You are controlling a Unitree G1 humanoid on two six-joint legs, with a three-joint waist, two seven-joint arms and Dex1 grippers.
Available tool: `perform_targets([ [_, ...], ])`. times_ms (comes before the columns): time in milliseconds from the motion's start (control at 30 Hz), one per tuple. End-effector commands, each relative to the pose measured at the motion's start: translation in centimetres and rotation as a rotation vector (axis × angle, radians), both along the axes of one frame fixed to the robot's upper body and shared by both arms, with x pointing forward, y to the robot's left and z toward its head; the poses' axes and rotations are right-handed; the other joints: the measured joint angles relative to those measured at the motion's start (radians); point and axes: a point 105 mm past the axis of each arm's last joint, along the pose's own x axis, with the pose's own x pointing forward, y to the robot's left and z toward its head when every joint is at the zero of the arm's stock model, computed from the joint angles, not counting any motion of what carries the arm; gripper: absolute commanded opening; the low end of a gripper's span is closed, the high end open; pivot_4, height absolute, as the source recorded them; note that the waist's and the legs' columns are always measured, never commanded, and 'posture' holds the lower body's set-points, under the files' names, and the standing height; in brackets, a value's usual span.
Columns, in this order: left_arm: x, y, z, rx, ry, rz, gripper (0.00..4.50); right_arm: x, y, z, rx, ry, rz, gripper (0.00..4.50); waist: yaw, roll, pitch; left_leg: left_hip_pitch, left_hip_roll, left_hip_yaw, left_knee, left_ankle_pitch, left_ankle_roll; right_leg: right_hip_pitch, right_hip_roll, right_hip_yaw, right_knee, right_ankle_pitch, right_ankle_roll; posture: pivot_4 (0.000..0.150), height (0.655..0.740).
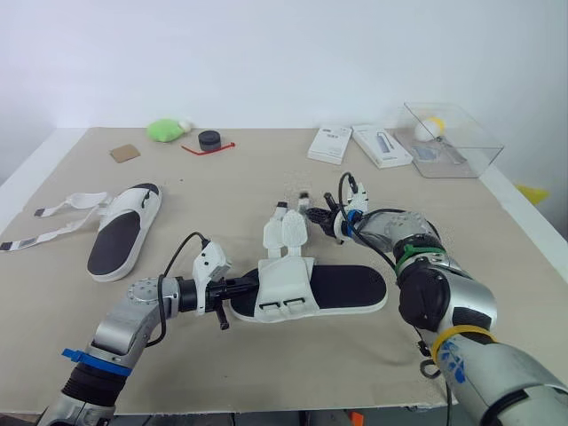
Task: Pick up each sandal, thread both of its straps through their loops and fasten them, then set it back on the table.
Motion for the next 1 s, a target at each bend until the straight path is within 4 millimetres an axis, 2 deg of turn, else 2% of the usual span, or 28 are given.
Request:
perform_targets([
  [33, -0.2, -0.1, -1.1, 0.026, 0.035, 0.008, 0.00, 0.7, -0.7, 1.9, -0.008, -0.076, -0.010, 0.02, 0.000, 0.000, 0.000, 0.000, 0.000, 0.000, 0.000, 0.000, 0.000, 0.000, 0.000, 0.000, 0.000, 0.000, 0.000, 0.150, 0.7400],
  [200, -0.1, -0.3, -1.2, 0.022, 0.032, 0.007, 0.00, 0.9, -0.9, 2.9, -0.012, -0.129, 0.007, 0.02, 0.000, 0.000, 0.000, -0.001, -0.001, 0.000, 0.000, 0.000, 0.000, 0.000, 0.000, 0.001, -0.001, 0.000, 0.000, 0.150, 0.7400],
  [300, 0.0, -0.4, -1.2, 0.020, 0.031, 0.007, 0.00, 1.4, -0.8, 5.9, -0.050, -0.329, 0.048, 0.02, 0.000, 0.001, 0.001, -0.001, -0.001, 0.000, 0.000, 0.000, 0.000, 0.000, 0.000, 0.001, -0.001, 0.000, 0.001, 0.150, 0.7400],
  [400, 0.0, -0.4, -1.2, 0.021, 0.032, 0.006, 0.00, 0.5, 0.3, 8.6, -0.144, -0.574, 0.190, 0.02, 0.000, 0.002, 0.001, -0.002, -0.001, 0.000, 0.000, 0.000, 0.000, 0.000, 0.001, 0.001, 0.000, -0.001, 0.001, 0.150, 0.7400],
  [467, 0.0, -0.3, -1.2, 0.023, 0.033, 0.005, 0.00, -1.5, 1.3, 10.9, -0.221, -0.827, 0.306, 0.02, 0.002, 0.002, 0.000, -0.002, -0.001, 0.000, 0.000, 0.000, 0.000, 0.000, 0.001, 0.002, 0.000, -0.001, 0.001, 0.150, 0.7400],
  [667, 0.2, -0.2, -1.2, 0.026, 0.035, 0.000, 0.00, -7.2, 3.0, 12.9, -0.295, -1.188, 0.526, 0.02, 0.004, 0.002, 0.000, -0.003, -0.001, -0.001, 0.000, 0.000, 0.000, -0.001, 0.002, 0.002, 0.003, -0.004, 0.003, 0.150, 0.7400],
  [733, 0.3, -0.2, -1.2, 0.028, 0.034, -0.002, 0.00, -9.6, 3.7, 12.8, -0.361, -1.329, 0.650, 0.02, 0.004, 0.002, 0.000, -0.003, -0.001, -0.001, 0.000, 0.000, 0.000, -0.001, 0.002, 0.002, 0.003, -0.004, 0.002, 0.150, 0.7400],
  [833, 0.4, -0.2, -1.2, 0.029, 0.034, -0.005, 0.00, -12.2, 4.4, 12.4, -0.475, -1.508, 0.769, 0.02, 0.004, 0.002, -0.001, -0.002, 0.000, -0.001, 0.000, 0.000, -0.001, 0.000, 0.002, 0.002, 0.003, -0.004, 0.002, 0.150, 0.7400],
  [933, 0.5, -0.1, -1.2, 0.031, 0.033, -0.007, 0.00, -13.9, 4.8, 11.4, -0.601, -1.670, 0.869, 0.02, 0.004, 0.002, -0.001, -0.002, 0.000, -0.001, 0.000, 0.000, -0.001, -0.001, 0.002, 0.002, 0.002, -0.005, 0.001, 0.150, 0.7400],
  [1000, 0.5, -0.2, -1.2, 0.030, 0.033, -0.008, 0.00, -15.7, 5.0, 9.9, -0.725, -1.859, 0.995, 0.02, 0.004, 0.002, -0.001, -0.001, 0.000, -0.001, 0.000, 0.000, -0.001, -0.001, 0.002, 0.002, 0.002, -0.005, 0.000, 0.150, 0.7400],
])
